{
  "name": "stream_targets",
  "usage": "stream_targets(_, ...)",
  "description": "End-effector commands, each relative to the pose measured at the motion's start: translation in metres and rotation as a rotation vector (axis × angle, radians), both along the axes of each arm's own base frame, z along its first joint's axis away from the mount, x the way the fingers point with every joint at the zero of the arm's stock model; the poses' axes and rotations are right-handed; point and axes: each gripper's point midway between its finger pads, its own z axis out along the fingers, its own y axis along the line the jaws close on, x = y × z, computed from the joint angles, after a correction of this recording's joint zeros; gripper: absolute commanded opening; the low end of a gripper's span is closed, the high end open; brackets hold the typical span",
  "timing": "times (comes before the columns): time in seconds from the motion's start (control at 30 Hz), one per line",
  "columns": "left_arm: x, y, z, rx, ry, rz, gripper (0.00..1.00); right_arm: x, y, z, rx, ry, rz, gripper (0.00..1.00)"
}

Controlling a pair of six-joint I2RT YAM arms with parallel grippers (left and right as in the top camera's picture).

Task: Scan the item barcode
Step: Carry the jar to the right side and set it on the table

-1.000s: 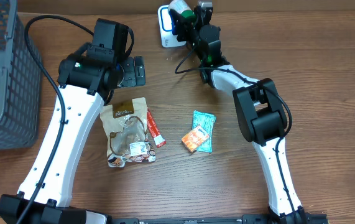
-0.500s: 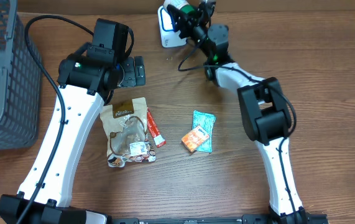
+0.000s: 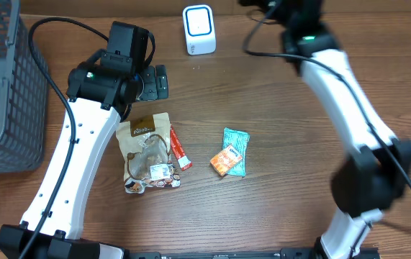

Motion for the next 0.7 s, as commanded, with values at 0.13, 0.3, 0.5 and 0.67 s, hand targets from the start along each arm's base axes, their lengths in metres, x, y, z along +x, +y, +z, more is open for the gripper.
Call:
stream_targets(0.13,0.002,0.003,0.006,0.016,-0.018,-0.006,1.0,-0.057,-0.122,-0.039,-0.06,0.462,-0.229,0.04)
stream_targets(0.3,0.002,0.003,0.006,0.016,-0.018,-0.006,1.0,-0.097,-0.203,-0.13,-0.223,0.839,-0.45,0.05)
stream_targets(0.5,0.002,0.003,0.006,0.016,-0.018,-0.005,1.0,-0.144,-0.272,-0.207,-0.406,1.134,-0.661,0.09)
stream_targets(0.67,0.002,0.003,0.006,0.016,-0.018,-0.005,1.0,-0.169,-0.298,-0.251,-0.457,1.243,-0.733,0.09)
